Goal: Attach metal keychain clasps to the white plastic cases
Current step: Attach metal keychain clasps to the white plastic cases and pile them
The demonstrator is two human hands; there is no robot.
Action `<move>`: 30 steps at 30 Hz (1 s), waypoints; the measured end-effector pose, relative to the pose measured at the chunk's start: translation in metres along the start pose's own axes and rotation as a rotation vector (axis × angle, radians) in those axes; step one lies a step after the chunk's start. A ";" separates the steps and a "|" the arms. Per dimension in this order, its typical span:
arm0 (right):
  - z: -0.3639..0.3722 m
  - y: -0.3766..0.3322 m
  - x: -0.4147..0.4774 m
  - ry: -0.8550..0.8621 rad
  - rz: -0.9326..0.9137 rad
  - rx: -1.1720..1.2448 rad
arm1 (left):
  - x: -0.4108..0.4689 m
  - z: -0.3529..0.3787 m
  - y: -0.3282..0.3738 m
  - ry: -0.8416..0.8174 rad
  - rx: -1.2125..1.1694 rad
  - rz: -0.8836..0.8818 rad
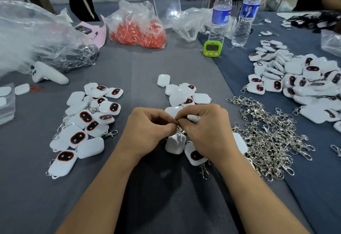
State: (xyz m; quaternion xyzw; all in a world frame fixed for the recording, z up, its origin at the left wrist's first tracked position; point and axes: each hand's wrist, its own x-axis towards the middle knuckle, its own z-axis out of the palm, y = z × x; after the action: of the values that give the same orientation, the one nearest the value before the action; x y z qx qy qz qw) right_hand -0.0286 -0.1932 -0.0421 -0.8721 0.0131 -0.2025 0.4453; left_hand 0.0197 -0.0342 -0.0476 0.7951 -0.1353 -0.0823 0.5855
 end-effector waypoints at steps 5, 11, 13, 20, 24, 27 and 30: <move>0.000 -0.002 -0.001 0.019 -0.032 0.017 | 0.000 0.000 0.000 -0.003 -0.010 0.003; -0.001 -0.005 -0.001 0.050 -0.030 0.000 | -0.002 0.001 0.003 0.021 -0.020 -0.005; -0.001 -0.005 -0.001 0.065 -0.009 -0.012 | -0.003 0.002 0.004 0.022 -0.022 -0.005; 0.001 -0.006 -0.002 0.074 -0.028 -0.031 | -0.006 0.006 0.010 0.070 -0.012 -0.007; 0.002 -0.008 -0.001 0.104 -0.008 0.033 | -0.009 0.012 0.014 0.183 -0.006 0.082; 0.004 -0.005 0.000 0.142 0.144 0.069 | -0.008 0.012 0.013 0.445 0.095 0.209; 0.005 0.002 0.003 0.095 0.338 0.122 | -0.005 0.001 0.004 0.644 0.434 0.281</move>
State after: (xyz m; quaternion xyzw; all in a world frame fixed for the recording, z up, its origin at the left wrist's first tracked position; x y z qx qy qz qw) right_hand -0.0238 -0.1917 -0.0455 -0.8183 0.1681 -0.1664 0.5239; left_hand 0.0145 -0.0344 -0.0439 0.8590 -0.0664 0.2819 0.4223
